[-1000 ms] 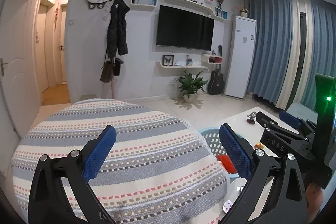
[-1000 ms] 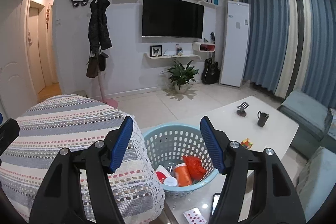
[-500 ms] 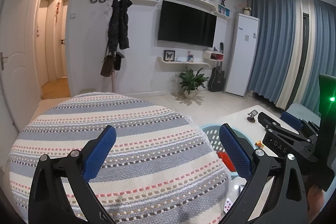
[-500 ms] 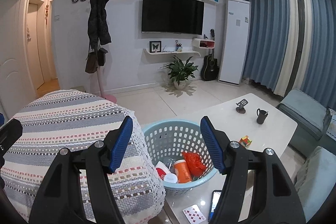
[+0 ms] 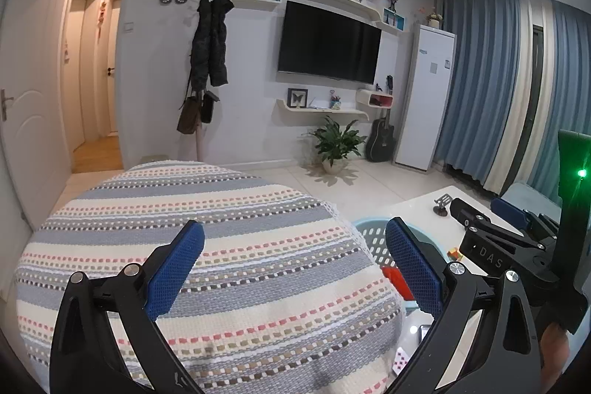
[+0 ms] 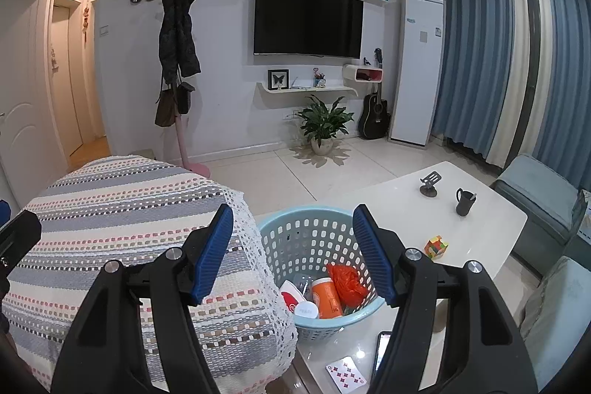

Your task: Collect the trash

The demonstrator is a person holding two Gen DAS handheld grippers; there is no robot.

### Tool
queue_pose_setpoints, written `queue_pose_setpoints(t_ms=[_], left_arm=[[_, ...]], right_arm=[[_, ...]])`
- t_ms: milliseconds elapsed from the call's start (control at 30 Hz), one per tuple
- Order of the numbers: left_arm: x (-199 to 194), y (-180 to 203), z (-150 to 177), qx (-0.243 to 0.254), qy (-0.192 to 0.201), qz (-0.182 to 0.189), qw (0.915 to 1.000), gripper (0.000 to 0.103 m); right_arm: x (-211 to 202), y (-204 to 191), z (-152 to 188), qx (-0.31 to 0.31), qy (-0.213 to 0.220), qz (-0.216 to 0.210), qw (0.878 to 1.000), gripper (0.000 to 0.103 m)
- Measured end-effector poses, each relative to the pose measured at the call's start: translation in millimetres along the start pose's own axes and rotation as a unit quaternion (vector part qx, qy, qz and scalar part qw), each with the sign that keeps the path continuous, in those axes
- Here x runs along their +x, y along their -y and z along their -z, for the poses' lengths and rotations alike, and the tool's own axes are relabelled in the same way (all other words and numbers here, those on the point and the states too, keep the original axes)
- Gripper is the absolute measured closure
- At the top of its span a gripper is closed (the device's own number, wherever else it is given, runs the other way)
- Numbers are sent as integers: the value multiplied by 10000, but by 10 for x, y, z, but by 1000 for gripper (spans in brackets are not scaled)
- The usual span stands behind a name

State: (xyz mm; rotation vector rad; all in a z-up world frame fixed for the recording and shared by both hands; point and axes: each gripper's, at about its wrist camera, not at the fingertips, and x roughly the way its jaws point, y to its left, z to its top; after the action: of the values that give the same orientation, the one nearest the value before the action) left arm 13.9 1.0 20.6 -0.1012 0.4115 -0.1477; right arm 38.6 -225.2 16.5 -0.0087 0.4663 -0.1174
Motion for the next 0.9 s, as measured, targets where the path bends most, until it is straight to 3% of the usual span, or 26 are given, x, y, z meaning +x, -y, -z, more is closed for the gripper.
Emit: queue_pose_setpoints(t_ms=[900], left_arm=[[2, -37, 11, -36, 8, 4, 10000, 8]], right_arm=[[-102, -110, -20, -99, 131, -174, 9997, 37]])
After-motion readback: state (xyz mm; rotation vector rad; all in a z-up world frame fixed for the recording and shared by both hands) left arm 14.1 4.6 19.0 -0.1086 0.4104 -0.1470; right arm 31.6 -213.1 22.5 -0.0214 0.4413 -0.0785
